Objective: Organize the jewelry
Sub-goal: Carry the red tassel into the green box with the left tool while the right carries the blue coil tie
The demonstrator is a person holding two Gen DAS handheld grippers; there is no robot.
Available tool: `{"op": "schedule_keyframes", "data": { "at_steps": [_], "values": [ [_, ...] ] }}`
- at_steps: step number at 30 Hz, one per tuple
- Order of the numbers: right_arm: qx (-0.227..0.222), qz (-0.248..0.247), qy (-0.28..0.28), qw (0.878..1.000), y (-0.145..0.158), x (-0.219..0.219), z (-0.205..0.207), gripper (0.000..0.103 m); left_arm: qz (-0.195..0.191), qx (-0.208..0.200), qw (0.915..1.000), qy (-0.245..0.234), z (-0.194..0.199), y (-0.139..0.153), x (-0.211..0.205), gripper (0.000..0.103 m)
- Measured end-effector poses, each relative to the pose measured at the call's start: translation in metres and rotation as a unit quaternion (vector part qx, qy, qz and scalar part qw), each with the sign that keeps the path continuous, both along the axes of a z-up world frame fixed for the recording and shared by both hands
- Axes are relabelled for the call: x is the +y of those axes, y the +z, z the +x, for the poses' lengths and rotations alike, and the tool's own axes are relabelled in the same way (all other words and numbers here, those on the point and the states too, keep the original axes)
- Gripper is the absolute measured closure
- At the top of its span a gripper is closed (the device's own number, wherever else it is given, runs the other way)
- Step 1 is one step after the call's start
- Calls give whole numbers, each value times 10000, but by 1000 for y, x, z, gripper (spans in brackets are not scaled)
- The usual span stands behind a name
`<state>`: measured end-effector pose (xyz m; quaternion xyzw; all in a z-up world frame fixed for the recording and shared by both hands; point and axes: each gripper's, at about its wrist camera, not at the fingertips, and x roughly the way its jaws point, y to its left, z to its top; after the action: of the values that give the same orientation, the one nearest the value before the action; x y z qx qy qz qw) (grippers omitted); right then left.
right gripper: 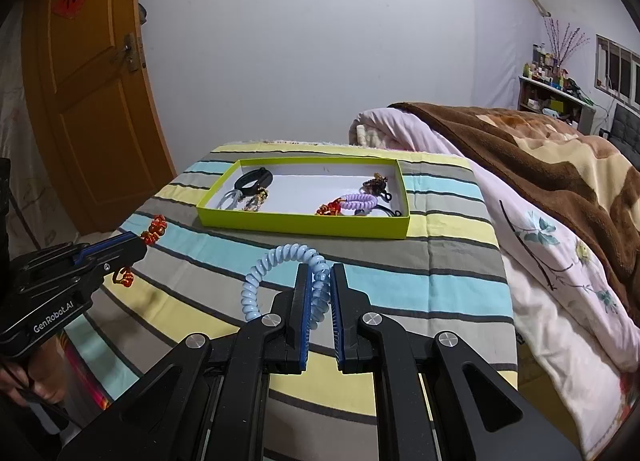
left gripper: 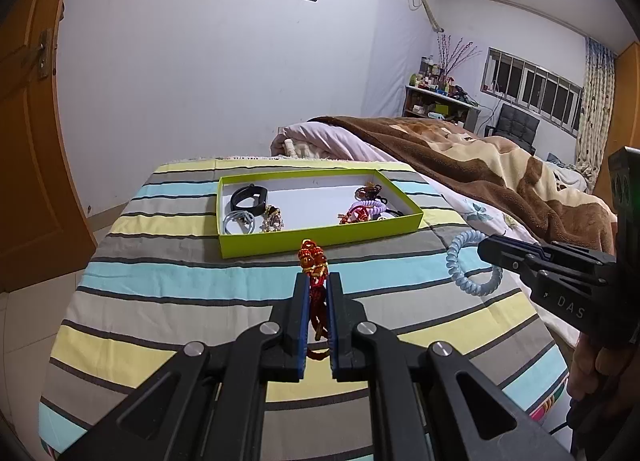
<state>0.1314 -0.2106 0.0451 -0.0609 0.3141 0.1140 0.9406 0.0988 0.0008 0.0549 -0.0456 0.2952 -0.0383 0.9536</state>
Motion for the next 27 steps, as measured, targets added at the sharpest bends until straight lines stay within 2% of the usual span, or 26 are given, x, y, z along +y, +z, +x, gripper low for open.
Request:
{"op": "schedule_keyframes", "data": {
  "at_steps": [18,27],
  "values": [
    [-69,-3,50,10000,6,4,8,94,98,-55,9999,-76,11,5,-7,95],
    [-51,-13,59,10000,6,6,24,94,172,-74,9998,-56,26,5,-4,95]
  ]
}}
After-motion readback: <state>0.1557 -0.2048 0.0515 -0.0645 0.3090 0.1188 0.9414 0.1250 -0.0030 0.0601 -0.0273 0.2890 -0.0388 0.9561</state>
